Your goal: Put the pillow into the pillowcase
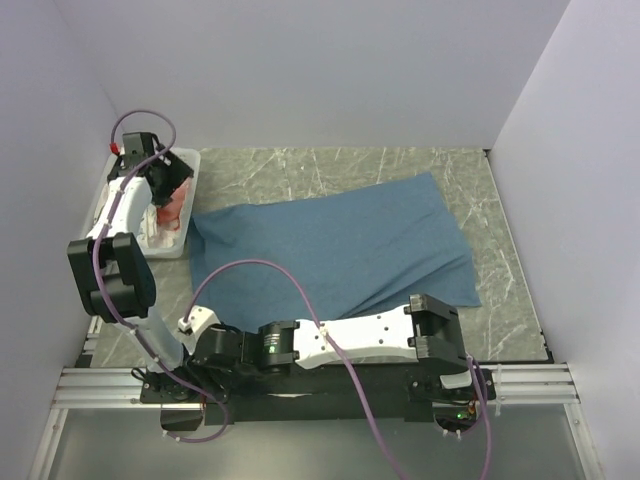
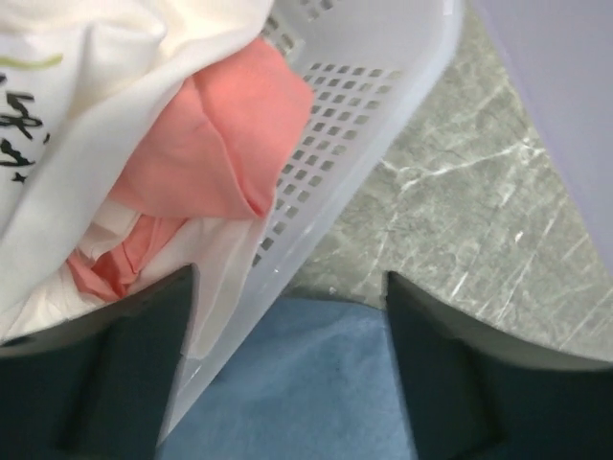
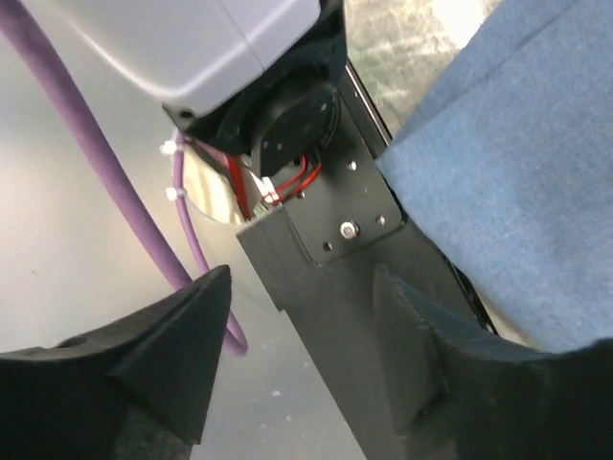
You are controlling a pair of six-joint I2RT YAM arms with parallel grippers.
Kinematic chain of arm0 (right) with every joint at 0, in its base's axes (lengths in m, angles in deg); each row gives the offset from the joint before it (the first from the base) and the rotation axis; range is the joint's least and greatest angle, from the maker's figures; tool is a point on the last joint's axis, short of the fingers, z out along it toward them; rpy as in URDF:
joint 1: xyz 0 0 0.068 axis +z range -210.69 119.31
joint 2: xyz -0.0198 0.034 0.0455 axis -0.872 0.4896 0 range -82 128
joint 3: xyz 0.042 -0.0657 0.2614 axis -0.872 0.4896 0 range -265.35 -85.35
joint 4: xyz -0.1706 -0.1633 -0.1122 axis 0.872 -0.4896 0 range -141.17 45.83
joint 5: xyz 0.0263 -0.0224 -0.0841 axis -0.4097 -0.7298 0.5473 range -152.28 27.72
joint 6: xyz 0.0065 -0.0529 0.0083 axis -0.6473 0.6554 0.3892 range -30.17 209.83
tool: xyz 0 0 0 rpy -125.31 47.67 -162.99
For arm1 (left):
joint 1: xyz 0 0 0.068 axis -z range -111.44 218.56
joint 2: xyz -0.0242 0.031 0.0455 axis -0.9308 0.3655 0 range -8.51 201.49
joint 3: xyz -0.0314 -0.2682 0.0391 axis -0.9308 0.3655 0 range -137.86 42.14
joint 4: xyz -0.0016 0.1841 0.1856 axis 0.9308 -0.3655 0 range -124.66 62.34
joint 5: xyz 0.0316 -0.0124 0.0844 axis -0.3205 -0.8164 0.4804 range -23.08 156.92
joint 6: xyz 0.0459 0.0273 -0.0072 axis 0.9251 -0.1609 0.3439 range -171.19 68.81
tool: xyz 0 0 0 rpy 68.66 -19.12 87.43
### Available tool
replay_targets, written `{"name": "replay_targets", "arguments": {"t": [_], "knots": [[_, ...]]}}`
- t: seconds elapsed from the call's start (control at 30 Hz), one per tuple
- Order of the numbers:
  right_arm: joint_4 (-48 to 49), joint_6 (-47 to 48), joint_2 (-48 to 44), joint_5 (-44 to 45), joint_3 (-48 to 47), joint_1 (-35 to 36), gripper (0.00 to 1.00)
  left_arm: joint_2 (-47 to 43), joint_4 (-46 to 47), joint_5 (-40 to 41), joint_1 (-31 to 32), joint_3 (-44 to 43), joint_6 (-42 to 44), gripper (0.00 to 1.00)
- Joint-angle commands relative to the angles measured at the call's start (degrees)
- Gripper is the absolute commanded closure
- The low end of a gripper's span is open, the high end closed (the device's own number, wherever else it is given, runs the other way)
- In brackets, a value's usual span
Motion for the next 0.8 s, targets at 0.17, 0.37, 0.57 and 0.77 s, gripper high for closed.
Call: {"name": "replay_targets", "arguments": {"t": [0.17,0.37,0.57,0.77], "knots": [[-2.49,0.38,-10.15,4.37,0.09,0.33,0.00,-7.35,-1.32,-6.61,2.89,-11.11,4.59,0.01],[-3.03,-3.04,-23.07,12.28,11.32,-2.82,0.00,-14.90,1.47,-5.82,9.58,-6.47,5.39,0.01],[0.49,-9.72,-44.77,16.15,35.40,-15.65,0.00,-22.46,3.07,3.03,25.55,2.23,6.44,0.01],[-3.18,-14.99,-66.84,22.90,49.57,-24.53,0.00,-29.58,8.50,11.40,43.31,17.86,3.46,0.01]]}}
